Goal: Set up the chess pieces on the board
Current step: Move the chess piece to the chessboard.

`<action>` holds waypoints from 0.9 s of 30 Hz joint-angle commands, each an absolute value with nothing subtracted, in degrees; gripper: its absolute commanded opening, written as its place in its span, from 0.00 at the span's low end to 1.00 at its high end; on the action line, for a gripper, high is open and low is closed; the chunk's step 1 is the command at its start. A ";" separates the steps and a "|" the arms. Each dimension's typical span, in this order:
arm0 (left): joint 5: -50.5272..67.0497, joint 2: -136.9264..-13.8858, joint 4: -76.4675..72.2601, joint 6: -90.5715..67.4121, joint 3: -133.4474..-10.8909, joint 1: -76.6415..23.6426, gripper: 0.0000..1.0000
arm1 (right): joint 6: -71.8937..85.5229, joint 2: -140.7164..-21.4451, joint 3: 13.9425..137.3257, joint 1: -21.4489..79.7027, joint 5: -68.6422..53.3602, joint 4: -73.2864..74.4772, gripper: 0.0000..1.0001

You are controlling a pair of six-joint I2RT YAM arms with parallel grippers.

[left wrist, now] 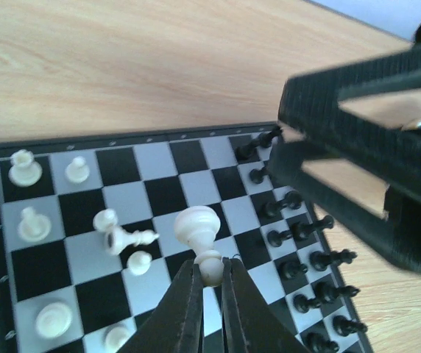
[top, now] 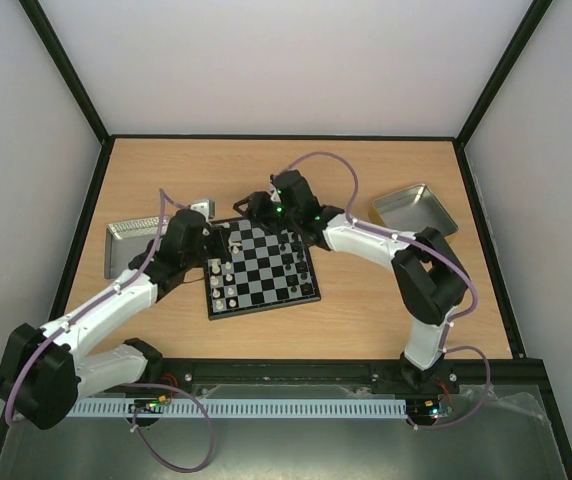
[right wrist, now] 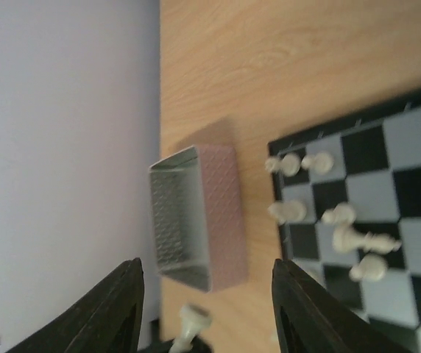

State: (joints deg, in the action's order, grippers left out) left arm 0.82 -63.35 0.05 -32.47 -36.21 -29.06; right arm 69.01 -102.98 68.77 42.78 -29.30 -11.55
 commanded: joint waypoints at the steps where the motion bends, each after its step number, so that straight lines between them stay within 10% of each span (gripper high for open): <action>1: -2.65 -63.41 15.28 -32.20 -41.00 -27.07 0.02 | 46.38 -107.57 76.16 43.66 -21.14 5.27 0.47; 27: 10.77 -69.46 28.92 -34.10 -51.24 -12.91 0.02 | 15.99 -128.85 101.35 52.03 -6.42 26.41 0.40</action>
